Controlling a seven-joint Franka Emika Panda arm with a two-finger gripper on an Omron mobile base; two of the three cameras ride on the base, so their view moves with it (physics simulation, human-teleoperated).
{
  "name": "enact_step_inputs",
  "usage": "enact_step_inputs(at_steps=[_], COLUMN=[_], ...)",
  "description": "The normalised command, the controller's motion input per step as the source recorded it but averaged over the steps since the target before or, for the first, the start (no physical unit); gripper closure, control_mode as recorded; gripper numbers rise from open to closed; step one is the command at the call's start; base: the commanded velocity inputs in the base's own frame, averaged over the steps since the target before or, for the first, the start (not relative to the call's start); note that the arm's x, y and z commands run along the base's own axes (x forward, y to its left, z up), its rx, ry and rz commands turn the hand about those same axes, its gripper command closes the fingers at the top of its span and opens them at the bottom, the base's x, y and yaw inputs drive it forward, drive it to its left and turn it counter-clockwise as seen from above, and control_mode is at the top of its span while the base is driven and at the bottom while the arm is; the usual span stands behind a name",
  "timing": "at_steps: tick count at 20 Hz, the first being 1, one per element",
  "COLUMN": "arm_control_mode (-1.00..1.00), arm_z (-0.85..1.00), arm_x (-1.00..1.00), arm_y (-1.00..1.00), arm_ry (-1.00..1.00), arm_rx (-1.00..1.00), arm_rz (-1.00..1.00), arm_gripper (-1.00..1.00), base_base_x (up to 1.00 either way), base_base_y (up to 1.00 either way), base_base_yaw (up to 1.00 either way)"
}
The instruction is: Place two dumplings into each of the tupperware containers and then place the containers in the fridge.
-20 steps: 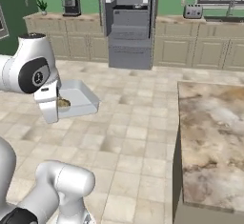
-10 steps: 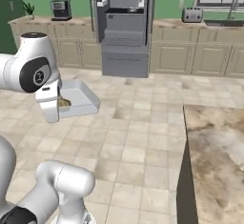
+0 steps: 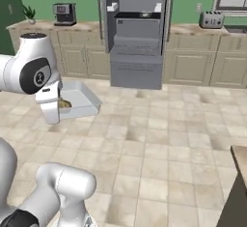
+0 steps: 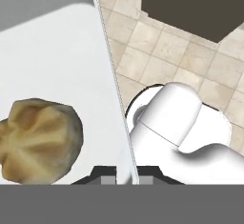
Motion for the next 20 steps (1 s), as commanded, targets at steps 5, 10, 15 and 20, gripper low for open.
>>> enact_step_inputs(at_steps=[5, 10, 15, 20], arm_control_mode=[1.0, 1.0, 1.0, 1.0], arm_z=[0.0, 0.0, 0.0, 0.0], arm_x=[0.0, 0.0, 0.0, 0.0], arm_y=[0.0, 0.0, 0.0, 0.0], arm_ry=[0.0, 0.0, 0.0, 0.0], arm_rx=[0.0, 0.0, 0.0, 0.0], arm_rz=[0.0, 0.0, 0.0, 0.0], arm_gripper=[1.0, 1.0, 1.0, 1.0], base_base_x=[1.0, 1.0, 1.0, 1.0], base_base_y=[0.05, -0.1, -0.12, 0.0], base_base_yaw=[-0.02, -0.05, -0.01, 0.0])
